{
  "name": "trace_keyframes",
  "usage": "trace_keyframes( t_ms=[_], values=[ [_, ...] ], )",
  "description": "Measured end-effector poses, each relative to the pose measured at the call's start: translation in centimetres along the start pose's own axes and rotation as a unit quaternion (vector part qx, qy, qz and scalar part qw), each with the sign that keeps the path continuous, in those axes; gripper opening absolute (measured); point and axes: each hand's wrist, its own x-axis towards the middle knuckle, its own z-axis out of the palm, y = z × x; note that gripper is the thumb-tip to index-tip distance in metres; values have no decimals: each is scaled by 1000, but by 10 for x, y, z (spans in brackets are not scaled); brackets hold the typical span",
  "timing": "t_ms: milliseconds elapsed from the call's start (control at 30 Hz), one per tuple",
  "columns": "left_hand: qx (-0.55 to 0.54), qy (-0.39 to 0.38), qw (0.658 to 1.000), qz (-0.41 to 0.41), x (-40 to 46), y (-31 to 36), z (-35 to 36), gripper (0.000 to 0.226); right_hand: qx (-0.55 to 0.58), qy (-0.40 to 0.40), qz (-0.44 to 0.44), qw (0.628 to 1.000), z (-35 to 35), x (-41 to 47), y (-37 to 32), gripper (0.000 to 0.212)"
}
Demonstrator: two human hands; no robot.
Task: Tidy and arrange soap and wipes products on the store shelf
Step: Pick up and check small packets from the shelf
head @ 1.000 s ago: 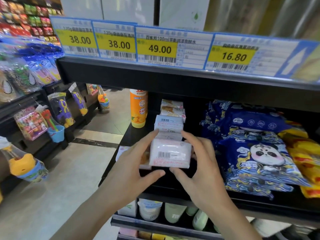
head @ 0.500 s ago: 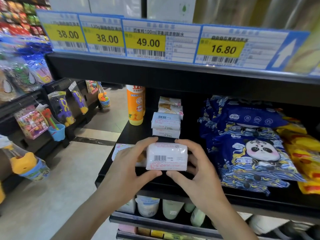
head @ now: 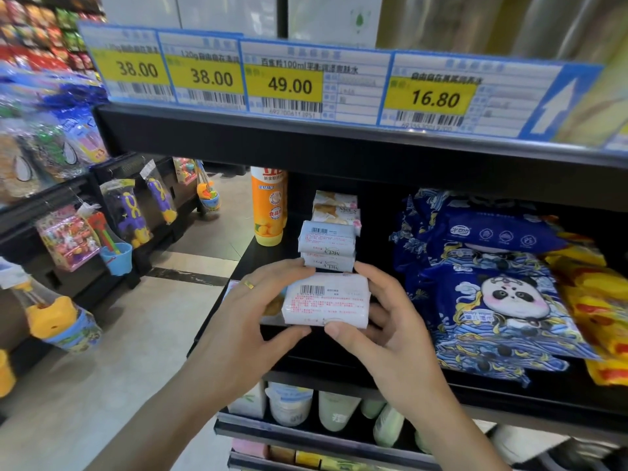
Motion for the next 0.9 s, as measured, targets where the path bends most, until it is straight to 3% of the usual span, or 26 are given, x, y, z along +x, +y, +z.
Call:
trace_keyframes(
  t_ms=[233,467,633,900],
  values=[
    [-30,26,999,18,3,6,-4,52,25,6,13,1000,4,0,-6,68],
    [-52,29,998,-5,2,6,-3,48,-10,-10,3,1000,6,-6,-9,71],
    [-67,35,997,-31,0,7,-4,43,-94,-17,-56,994,4,-7,-11,71],
    [-96,-1,993,-76,-2,10,-5,42,14,-17,2,1000,4,1,-18,43]
  ],
)
